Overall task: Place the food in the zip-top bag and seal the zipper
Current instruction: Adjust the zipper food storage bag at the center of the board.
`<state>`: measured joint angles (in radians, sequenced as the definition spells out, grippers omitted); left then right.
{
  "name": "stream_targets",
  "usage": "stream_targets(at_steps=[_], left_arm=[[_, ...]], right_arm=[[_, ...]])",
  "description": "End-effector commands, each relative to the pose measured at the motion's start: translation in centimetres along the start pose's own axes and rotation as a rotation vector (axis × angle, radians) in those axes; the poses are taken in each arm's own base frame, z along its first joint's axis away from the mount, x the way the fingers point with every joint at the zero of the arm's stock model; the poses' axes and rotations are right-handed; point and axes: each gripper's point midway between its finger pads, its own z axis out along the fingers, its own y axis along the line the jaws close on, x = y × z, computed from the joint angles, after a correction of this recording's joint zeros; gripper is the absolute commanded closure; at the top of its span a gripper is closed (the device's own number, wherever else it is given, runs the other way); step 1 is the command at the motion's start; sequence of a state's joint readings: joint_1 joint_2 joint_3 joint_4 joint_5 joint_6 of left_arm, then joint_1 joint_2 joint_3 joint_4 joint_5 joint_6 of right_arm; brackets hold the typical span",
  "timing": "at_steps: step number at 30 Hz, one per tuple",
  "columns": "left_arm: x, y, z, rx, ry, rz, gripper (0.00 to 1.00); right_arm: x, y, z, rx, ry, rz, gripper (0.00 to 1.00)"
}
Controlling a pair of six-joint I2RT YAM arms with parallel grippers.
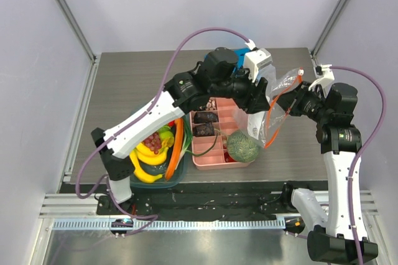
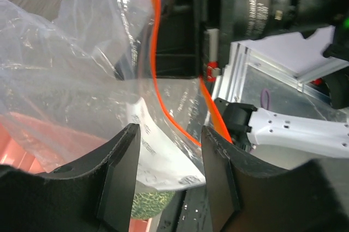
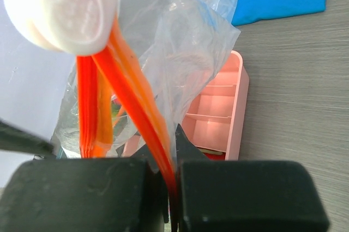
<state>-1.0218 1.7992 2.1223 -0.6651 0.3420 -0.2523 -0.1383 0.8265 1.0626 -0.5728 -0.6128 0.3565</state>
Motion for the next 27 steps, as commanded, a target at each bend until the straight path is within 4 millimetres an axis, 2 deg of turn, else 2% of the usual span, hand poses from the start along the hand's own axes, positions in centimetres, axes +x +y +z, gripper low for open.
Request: stream_targets(at_steps=[1,7,11,15,16,17,19,20,21,22,23,24,25,27], left_arm=[[-0.4,0.1,0.6,-0.023,0.01,0.022,0.48],[0.5,1.2,2.6,-0.049,0.036,-0.004,0.48],[0.8,1.2,3.3,-0.035,0.042,-0.019,0.48],[0.3,1.8,3.2,-0.062,0.025,-0.023,0.48],[-0.2,1.7,2.5,-0.058,0.012,-0.025,0.48],[0.3,2.1,2.4,-0.062,0.02,-0.04,0.47],[-0.3,2.6,1.5,-0.04,-0.002,-0.079,0.58],[0.0,2.9,1.4,-0.025,0.007,-0.108,0.76],[-0.5,3.7,1.2,0.0,-0.008,-0.181,0.81],[-0.4,2.4,0.9,0.129,0.008,-0.227,0.88],[-0.9,2.7,0.2,0.203,-0.007,-0.291,1.0],[-1.4,2.7,0.7,0.276,-0.053,-0.314,1.0],[-1.3,1.1,-0.1,0.4,-0.017,-0.431,1.0],[-2.0,0.6,-0.2,0.498,-0.061,-0.44,1.0]], right_arm=[[-1.9,1.7,-0.7,-0.043,-0.066,-0.038,0.99],[-1.9,2.3,-0.8,-0.074,-0.071,-0.036,0.99],[-1.8,2.5,-0.7,-0.085,-0.066,-0.035,0.99],[-1.6,1.9,-0.5,-0.06,-0.06,-0.045,0.99],[-1.5,1.9,-0.6,-0.058,-0.057,-0.048,0.99],[-1.5,1.9,-0.6,-0.058,-0.055,-0.047,0.99],[-1.3,2.1,-0.6,-0.076,-0.054,-0.043,0.99],[-1.3,2.2,-0.6,-0.081,-0.056,-0.044,0.99],[-1.1,2.2,-0.5,-0.086,-0.05,-0.037,0.99],[-1.2,2.4,-0.5,-0.097,-0.059,-0.04,0.99],[-1.2,2.3,-0.4,-0.099,-0.059,-0.039,0.99],[-1.1,2.1,-0.2,-0.095,-0.058,-0.036,0.99],[-1.1,2.0,-0.1,-0.09,-0.059,-0.036,0.99],[-1.1,1.4,0.1,-0.072,-0.057,-0.039,0.99]])
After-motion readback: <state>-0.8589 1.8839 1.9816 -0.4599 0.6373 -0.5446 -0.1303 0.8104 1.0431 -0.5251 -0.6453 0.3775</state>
